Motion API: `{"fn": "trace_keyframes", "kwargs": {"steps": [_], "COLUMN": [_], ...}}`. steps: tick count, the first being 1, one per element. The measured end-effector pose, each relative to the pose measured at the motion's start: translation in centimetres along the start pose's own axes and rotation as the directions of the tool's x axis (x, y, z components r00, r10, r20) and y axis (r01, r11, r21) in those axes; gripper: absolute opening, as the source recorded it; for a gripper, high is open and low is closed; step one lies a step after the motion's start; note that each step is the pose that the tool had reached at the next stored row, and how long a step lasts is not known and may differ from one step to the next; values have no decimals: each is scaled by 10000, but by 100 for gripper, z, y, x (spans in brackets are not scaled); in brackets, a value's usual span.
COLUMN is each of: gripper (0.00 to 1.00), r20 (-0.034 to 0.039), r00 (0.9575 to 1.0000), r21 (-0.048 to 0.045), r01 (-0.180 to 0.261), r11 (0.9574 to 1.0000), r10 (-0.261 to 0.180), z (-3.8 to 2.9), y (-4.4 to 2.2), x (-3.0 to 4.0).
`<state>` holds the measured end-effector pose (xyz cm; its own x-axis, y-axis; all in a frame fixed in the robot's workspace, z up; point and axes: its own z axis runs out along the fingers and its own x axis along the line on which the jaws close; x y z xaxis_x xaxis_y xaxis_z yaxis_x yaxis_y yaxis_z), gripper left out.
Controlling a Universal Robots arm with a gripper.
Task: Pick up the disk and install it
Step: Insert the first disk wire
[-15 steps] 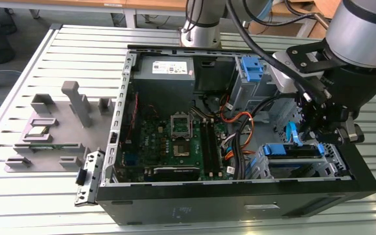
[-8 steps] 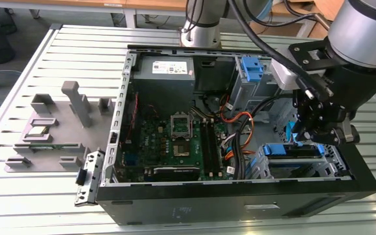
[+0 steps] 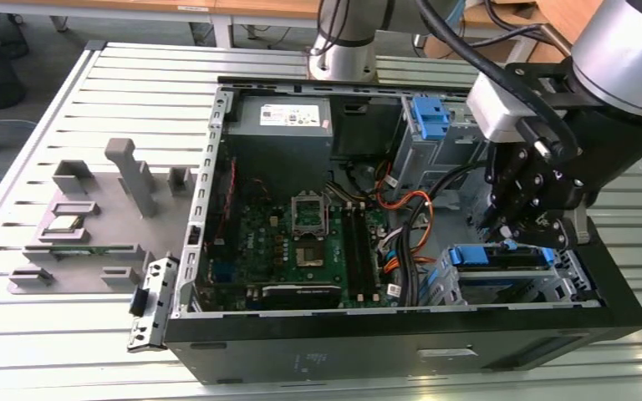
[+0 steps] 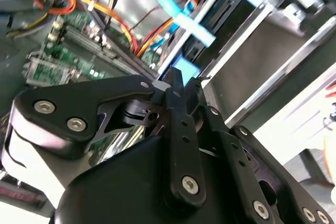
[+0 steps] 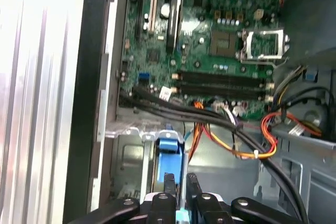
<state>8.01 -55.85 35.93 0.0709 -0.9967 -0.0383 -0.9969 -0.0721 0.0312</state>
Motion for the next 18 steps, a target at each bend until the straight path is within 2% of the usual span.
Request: {"fn": "trace_keyframes", "kwargs": {"steps": [1, 5, 7, 10, 18], "gripper": [23, 23, 23, 23, 23], "r20": [3, 1, 2, 1, 2], "r00": [10000, 10000, 10000, 10000, 10000], "r21": [-40, -43, -43, -43, -43], "r01": [-2, -1, -1, -2, -1], "r11": [10000, 10000, 10000, 10000, 10000], "r10": [2, 1, 1, 2, 1], "z": [0, -1, -2, -4, -11], "y": [0, -4, -26, -90, -308], "x": [0, 0, 3, 6, 22]}}
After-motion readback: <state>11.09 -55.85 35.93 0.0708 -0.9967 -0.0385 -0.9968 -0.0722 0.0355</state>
